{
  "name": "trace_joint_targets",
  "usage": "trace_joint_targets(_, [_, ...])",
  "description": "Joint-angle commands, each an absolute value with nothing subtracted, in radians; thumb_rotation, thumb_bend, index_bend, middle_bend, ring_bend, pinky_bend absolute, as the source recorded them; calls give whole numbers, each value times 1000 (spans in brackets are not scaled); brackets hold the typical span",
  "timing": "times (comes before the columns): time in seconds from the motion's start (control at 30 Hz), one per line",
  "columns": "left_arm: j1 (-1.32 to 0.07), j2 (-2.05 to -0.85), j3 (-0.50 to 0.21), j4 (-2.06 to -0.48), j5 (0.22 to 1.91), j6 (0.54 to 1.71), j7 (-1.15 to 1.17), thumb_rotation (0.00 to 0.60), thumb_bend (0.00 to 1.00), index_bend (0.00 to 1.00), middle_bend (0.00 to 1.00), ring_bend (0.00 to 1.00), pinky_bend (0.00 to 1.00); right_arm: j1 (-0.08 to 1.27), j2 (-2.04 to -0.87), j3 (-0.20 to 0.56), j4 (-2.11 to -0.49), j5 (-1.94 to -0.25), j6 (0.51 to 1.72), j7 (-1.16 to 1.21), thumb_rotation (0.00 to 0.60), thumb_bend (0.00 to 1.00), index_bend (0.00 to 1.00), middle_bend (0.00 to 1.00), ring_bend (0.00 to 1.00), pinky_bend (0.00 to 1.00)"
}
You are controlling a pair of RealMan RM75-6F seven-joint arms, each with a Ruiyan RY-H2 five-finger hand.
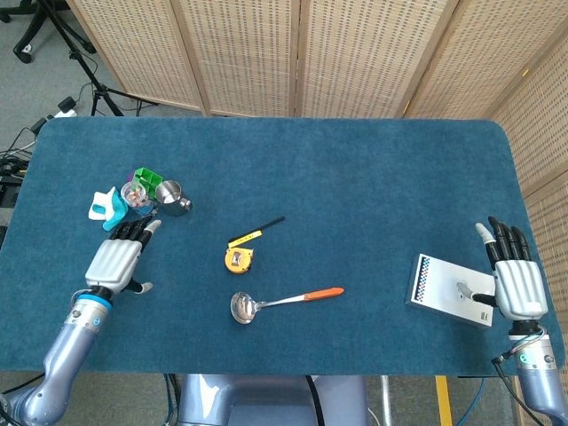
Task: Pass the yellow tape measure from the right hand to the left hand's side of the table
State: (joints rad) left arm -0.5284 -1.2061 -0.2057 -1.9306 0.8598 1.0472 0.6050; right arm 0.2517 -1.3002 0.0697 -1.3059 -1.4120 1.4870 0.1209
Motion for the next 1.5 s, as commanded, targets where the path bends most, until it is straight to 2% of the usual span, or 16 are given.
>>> trace_joint_targets(0.03, [-601,-1229,-223,-1925,774,1009,645,600,72,0,0,0,0,246,-1295,79,-1308,-1409,1485,131,600,0,0,0,0,0])
trace_joint_targets(0.57, [-850,-1355,-216,-1823,441,981,784,600,83,0,0,0,0,223,-1273,114,-1314,-1412,1480,179,600,0,0,0,0,0])
trace_joint_targets(1.1, [-1009,-1456,-183,-1719,345,948,836,600,114,12,0,0,0,200,-1255,145,-1323,-1404,1490,211,600,0,0,0,0,0])
trace_joint_targets(1.5, [-1080,-1548,-139,-1619,292,964,868,600,133,102,0,0,0,185,-1244,165,-1326,-1391,1491,234,600,0,0,0,0,0])
